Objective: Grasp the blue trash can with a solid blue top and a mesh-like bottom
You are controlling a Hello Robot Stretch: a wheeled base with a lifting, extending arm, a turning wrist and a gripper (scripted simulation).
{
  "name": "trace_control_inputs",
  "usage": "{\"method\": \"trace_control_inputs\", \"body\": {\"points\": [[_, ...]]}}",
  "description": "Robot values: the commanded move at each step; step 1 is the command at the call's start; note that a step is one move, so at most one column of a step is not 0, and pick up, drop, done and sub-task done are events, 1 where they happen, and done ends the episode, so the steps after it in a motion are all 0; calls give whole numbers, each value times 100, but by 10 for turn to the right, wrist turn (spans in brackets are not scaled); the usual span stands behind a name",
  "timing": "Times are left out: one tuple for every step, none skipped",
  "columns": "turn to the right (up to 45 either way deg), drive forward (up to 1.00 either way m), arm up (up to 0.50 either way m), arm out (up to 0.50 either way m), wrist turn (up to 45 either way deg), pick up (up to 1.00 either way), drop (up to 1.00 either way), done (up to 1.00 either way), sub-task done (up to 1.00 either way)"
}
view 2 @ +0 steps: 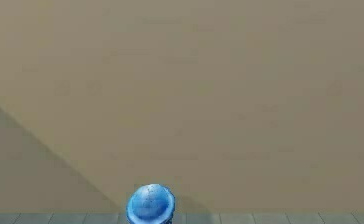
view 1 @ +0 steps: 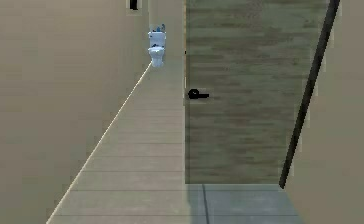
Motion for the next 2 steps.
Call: {"method": "trace_control_inputs", "body": {"points": [[0,0,16,0,0,0,0,0,0],[0,0,0,38,0,0,0,0,0]]}}
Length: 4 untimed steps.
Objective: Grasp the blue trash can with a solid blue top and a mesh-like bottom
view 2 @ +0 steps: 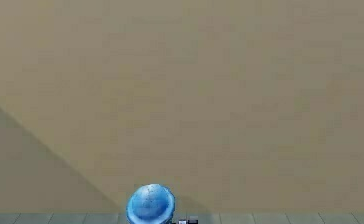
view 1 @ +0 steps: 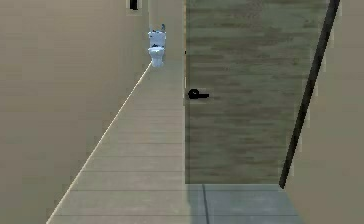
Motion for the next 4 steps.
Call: {"method": "trace_control_inputs", "body": {"points": [[0,0,0,0,450,0,0,0,0],[0,0,0,0,450,0,0,0,0],[0,0,0,0,450,0,0,0,0],[0,0,0,0,30,0,0,0,0]]}}
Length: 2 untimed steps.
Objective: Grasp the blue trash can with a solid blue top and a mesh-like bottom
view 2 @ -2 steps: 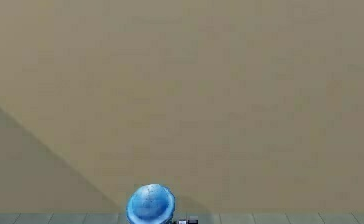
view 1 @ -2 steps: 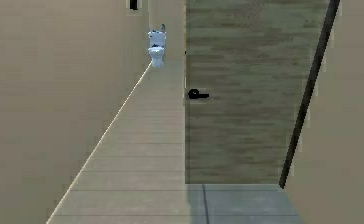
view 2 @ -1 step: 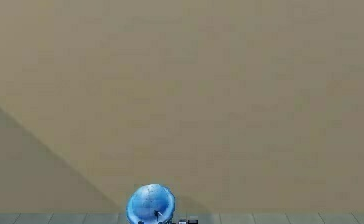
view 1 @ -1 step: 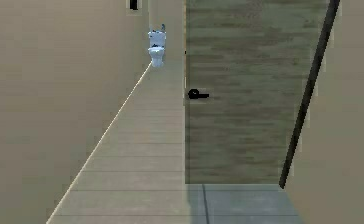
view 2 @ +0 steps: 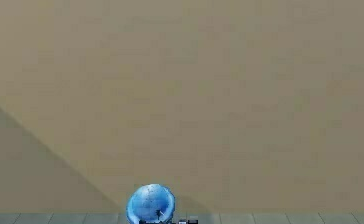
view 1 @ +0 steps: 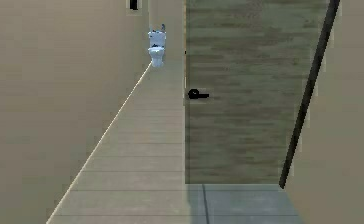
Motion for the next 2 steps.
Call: {"method": "trace_control_inputs", "body": {"points": [[0,0,0,0,0,100,0,0,0],[0,0,10,0,0,0,0,0,0]]}}
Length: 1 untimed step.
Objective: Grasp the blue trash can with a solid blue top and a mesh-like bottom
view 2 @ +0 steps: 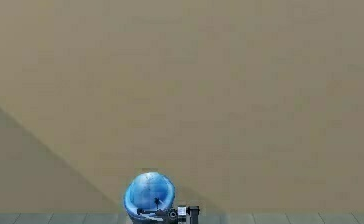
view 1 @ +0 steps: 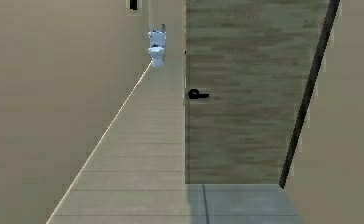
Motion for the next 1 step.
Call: {"method": "trace_control_inputs", "body": {"points": [[0,0,0,0,0,0,0,100,0]]}}
